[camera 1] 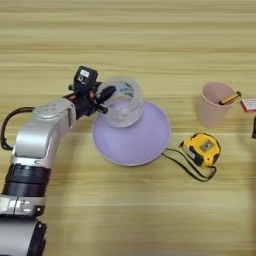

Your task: Move the objects on the table

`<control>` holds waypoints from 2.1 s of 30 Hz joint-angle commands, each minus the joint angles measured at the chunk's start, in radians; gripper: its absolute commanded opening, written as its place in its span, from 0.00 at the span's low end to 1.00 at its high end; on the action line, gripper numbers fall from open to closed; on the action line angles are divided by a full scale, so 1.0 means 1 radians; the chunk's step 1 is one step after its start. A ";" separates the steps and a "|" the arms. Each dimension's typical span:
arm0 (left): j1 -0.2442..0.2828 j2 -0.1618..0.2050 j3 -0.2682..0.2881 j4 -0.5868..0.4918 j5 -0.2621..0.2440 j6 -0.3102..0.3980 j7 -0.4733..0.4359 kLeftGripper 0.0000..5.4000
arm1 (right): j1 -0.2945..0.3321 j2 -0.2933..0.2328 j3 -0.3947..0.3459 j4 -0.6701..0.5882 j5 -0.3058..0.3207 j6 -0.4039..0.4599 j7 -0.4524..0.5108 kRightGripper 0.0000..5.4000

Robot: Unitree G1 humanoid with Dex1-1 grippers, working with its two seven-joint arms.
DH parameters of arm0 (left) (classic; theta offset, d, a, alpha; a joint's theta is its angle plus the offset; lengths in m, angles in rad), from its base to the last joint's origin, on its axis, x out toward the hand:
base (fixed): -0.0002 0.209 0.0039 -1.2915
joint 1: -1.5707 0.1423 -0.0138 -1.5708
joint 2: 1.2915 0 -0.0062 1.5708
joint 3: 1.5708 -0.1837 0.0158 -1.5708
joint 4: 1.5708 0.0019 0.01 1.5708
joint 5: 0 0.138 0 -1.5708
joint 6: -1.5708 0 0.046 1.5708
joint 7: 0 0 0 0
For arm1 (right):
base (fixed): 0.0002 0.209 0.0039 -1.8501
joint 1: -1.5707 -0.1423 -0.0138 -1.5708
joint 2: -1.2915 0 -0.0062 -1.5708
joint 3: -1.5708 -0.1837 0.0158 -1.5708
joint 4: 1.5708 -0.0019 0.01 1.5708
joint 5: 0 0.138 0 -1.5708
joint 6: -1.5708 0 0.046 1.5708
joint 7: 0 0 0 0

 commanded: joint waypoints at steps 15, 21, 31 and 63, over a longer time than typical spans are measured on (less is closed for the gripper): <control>-0.044 0.146 0.085 0.132 0.100 -0.168 0.075 0.27 | -0.009 -0.010 -0.012 0.013 0.009 0.006 0.014 1.00; -0.031 0.138 0.077 0.186 0.131 -0.206 0.095 0.27 | -0.007 -0.010 -0.016 0.011 0.011 0.006 0.018 1.00; -0.001 0.125 0.054 0.230 0.155 -0.244 0.096 0.27 | 0.002 -0.010 -0.025 -0.004 0.013 0.011 0.027 1.00; 0.093 0.050 0.048 0.156 0.266 -0.473 0.328 0.66 | 0.009 -0.020 -0.028 -0.008 0.005 0.011 0.040 1.00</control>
